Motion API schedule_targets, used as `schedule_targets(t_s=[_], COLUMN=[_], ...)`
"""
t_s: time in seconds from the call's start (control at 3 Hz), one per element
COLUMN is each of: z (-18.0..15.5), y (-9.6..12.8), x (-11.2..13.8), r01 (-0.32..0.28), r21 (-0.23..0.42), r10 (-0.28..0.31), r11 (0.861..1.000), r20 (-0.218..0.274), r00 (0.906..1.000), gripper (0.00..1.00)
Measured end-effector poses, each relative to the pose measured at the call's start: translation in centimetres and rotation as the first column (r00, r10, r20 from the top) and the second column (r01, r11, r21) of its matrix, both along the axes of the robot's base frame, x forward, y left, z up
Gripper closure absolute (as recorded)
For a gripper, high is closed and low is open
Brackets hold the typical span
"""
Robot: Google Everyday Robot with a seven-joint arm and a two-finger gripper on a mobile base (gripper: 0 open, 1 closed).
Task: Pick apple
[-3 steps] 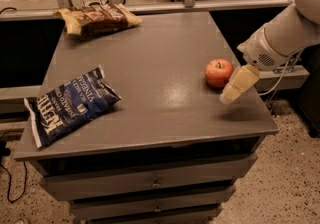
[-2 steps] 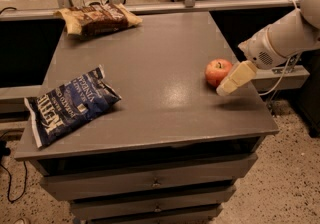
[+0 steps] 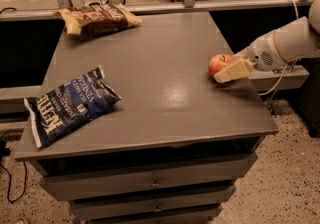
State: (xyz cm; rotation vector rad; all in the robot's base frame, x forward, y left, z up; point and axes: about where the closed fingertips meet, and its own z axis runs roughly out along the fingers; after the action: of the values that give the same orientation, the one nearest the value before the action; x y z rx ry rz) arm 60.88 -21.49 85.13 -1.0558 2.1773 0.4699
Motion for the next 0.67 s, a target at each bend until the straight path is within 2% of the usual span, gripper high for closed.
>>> schedule_targets(t_s=[0.33, 0.67], z=[-0.1, 4.1], y=[-0.1, 0.4], x=[-0.2, 0.0], r01=[0.02, -0.011], r21=[0.114, 0.199], r10=[-0.016, 0.007], r11=[0.993, 0.98], r20=[-0.037, 0.02], r00=[0.9992, 0.9998], gripper=[0.69, 0.92])
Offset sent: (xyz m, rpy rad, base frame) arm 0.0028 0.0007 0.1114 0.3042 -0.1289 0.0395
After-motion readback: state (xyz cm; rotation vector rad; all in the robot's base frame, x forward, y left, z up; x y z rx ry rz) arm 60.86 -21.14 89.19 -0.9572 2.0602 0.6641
